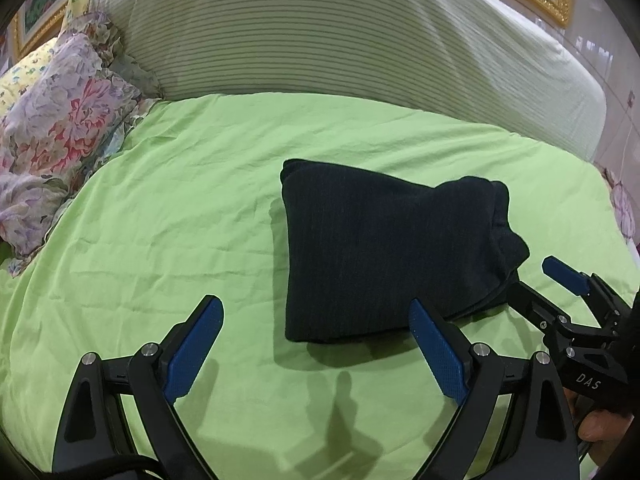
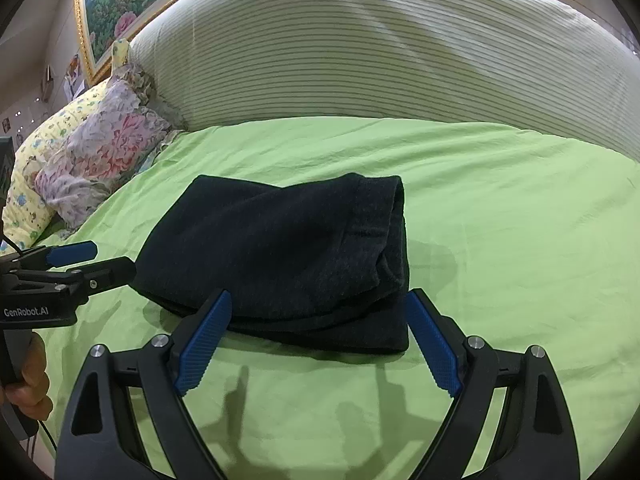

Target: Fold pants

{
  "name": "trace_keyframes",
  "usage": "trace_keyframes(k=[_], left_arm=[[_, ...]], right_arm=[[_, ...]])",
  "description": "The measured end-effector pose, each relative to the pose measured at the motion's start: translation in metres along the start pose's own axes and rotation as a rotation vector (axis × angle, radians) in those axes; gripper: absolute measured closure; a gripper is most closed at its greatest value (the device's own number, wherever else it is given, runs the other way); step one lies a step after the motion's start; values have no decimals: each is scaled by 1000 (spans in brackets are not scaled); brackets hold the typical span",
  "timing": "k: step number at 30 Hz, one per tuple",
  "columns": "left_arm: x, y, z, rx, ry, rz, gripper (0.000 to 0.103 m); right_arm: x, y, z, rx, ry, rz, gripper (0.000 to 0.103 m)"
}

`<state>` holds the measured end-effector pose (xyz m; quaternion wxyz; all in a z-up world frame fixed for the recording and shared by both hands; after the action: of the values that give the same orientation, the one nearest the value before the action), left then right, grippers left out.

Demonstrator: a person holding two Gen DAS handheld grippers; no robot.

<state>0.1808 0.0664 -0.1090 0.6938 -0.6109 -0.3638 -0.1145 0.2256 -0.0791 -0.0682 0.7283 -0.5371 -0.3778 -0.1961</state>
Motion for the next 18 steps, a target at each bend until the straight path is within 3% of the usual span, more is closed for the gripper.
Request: trace_keyframes(k=[18], left_arm=[[10, 7, -2, 5, 15, 19, 10]], right_arm=[[4, 2, 0, 1, 30, -2, 15]])
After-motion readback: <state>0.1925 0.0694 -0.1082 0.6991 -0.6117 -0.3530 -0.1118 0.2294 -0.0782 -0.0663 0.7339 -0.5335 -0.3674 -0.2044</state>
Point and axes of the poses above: each gripper's, at about its wrist camera, not at the fingertips, and y roughly the way its jaws point, z to its left, x to its top, the point moved 10 cm from there along y, roughly the way its jaws point, and after that the axes turned 3 degrees about y, right-handed, at the moved point
